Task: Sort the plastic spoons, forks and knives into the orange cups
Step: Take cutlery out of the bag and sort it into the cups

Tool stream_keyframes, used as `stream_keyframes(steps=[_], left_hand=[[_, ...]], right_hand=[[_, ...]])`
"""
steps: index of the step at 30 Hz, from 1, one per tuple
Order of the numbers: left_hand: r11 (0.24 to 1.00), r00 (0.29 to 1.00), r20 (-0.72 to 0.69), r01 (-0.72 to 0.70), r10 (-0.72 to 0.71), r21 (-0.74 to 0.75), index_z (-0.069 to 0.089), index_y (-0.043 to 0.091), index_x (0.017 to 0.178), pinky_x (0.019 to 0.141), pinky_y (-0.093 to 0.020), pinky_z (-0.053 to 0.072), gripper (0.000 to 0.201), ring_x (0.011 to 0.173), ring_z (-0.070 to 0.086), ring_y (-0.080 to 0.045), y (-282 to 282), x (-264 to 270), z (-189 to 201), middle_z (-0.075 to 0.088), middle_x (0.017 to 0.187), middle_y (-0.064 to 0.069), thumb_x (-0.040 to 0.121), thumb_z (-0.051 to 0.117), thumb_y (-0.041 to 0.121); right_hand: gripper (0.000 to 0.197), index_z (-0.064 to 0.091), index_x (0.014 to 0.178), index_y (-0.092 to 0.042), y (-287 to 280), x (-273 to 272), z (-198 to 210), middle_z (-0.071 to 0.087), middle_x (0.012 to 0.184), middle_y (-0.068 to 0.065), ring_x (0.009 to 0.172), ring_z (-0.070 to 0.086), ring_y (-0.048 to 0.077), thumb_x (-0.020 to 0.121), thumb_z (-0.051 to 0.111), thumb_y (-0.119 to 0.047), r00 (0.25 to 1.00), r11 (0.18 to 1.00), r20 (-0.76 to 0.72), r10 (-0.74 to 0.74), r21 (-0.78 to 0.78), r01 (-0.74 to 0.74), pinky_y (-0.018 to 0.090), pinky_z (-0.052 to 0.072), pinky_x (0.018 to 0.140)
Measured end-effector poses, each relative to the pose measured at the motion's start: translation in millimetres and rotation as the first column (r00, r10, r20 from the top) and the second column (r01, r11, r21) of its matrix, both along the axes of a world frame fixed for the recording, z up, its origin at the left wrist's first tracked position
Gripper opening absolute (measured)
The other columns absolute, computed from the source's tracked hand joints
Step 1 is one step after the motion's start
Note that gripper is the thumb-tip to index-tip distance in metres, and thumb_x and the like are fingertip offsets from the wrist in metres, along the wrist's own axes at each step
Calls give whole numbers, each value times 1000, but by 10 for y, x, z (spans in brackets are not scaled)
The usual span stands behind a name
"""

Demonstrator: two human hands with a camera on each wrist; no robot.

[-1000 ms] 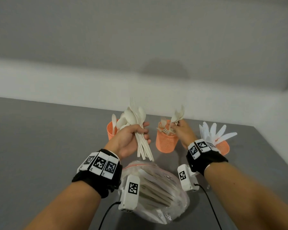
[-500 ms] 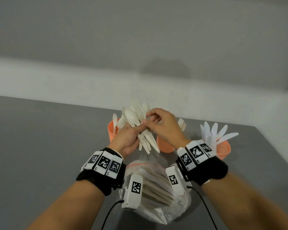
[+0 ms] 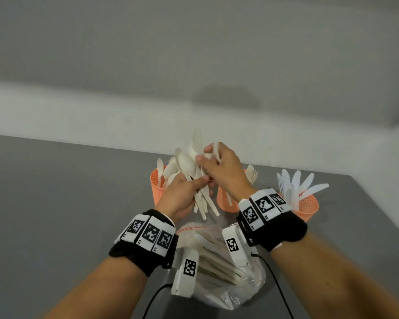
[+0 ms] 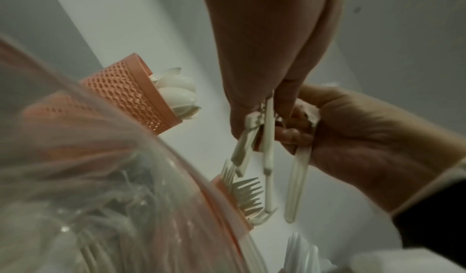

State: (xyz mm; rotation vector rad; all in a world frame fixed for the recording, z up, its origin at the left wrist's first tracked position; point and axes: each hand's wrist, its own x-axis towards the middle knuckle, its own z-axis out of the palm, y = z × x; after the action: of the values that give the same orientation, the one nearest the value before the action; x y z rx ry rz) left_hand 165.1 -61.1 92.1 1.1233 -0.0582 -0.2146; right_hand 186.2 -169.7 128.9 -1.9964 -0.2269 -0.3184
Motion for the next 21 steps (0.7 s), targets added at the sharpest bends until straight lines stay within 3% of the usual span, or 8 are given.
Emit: stream_keyframes(steps=[4,7,9,13,15,19,21], left_hand=[[999,999,24,40,-40,4,63,4,94,62,-27,54,18,63,65,-13,-35,-31,-12,66,75,-9,91,47,-5],[996,998,-17,58,-59,-65,61,1,102,62,-28,57,18,67,69,-14,-2,-20,-34,71,77,-10,92,47,-4],[986,996,-69,53,-64,-157,59,5,107,65,-31,58,22,71,72,-18,26,12,-34,73,81,-9,92,46,-4],[975,988,-144,20,-53,-220,60,13,96,69,-32,58,23,69,72,-19,95,63,-44,74,78,-10,91,47,-5],[975,986,-163,5,-42,-220,60,15,94,67,-30,58,22,67,72,-18,126,73,-65,74,78,-11,91,48,-4],[980,983,-183,-16,-21,-199,59,17,94,63,-29,59,21,65,71,-16,150,104,-78,74,78,-9,91,49,-1],[980,983,-180,-9,-28,-199,60,18,95,62,-29,59,22,65,71,-16,148,121,-67,74,79,-8,91,49,-1]], right_hand=[[14,55,91,-12,-21,20,0,50,65,-3,54,52,12,85,64,-21,998,998,-62,-21,-66,17,21,48,49],[21,54,83,0,-77,55,53,54,70,7,59,49,16,93,49,-18,999,991,-36,-37,-131,32,32,45,56],[21,52,86,-4,-140,99,112,52,72,4,59,45,13,96,39,-18,997,997,-45,-68,-32,67,27,38,56],[18,47,101,-10,-332,203,236,55,77,0,68,53,11,100,32,-20,995,959,-50,-81,268,91,24,46,67],[15,44,105,-11,-461,279,246,58,78,1,76,58,14,99,31,-15,996,946,5,-84,314,78,27,51,76],[21,43,114,-3,-730,420,82,59,79,2,73,62,12,96,31,-3,990,920,17,-142,371,125,19,51,72],[19,43,110,-5,-782,458,-69,56,78,0,75,60,12,96,30,-2,981,905,28,-190,392,164,21,49,77]])
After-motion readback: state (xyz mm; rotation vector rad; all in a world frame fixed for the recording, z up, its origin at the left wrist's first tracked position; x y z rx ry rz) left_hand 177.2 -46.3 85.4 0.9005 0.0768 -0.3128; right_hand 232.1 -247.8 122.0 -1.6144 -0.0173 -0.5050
